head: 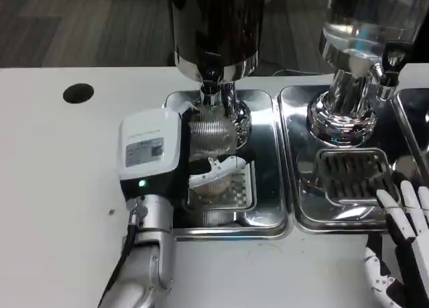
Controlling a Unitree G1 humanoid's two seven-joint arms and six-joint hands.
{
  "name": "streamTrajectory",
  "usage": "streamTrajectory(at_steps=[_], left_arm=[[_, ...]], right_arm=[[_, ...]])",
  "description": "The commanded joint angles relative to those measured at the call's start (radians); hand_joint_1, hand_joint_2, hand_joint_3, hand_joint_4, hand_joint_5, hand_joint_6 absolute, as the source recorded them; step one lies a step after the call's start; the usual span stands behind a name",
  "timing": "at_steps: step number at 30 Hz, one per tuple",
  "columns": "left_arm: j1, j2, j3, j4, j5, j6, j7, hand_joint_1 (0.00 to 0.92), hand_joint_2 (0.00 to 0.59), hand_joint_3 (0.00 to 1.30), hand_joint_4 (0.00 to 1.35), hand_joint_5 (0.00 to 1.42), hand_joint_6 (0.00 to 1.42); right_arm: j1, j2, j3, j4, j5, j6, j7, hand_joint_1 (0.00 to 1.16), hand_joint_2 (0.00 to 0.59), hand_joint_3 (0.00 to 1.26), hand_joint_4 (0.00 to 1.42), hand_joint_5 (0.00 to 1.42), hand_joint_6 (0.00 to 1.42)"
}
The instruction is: Grasp the cup under the faucet to collect the drink, then remove the cup.
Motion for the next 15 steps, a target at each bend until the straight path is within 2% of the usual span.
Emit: streamTrajectory(at_steps=[1,5,10,11,15], left_arm=[[-0.002,0.006,0.001,-0.017,-0.003,0.003,-0.002,0.126,0.08,0.62,0.57,0.83,1.13],[-0.006,0.004,-0.007,-0.016,0.004,0.01,-0.001,0.112,0.075,0.55,0.49,0.76,1.04],[-0.006,0.009,-0.01,-0.024,0.007,0.017,-0.002,0.094,0.066,0.48,0.45,0.75,1.08],[-0.005,0.01,-0.011,-0.027,0.007,0.017,-0.001,0.092,0.063,0.47,0.44,0.73,1.04],[0.006,0.014,-0.008,-0.055,0.005,0.015,0.003,0.037,0.044,0.39,0.34,0.55,0.73]], right_arm=[[0.015,-0.005,-0.009,0.007,0.005,-0.016,-0.011,0.15,0.56,0.16,0.0,0.0,0.0],[0.016,-0.006,-0.016,0.017,0.011,-0.025,-0.012,0.15,0.56,0.16,0.0,0.0,0.0],[0.015,-0.004,-0.019,0.022,0.013,-0.032,-0.012,0.15,0.56,0.16,0.0,0.0,0.0],[0.015,-0.003,-0.02,0.021,0.013,-0.032,-0.011,0.15,0.56,0.16,0.0,0.0,0.0],[0.013,-0.002,-0.021,0.011,0.011,-0.029,-0.005,0.15,0.56,0.16,0.0,0.0,0.0]])
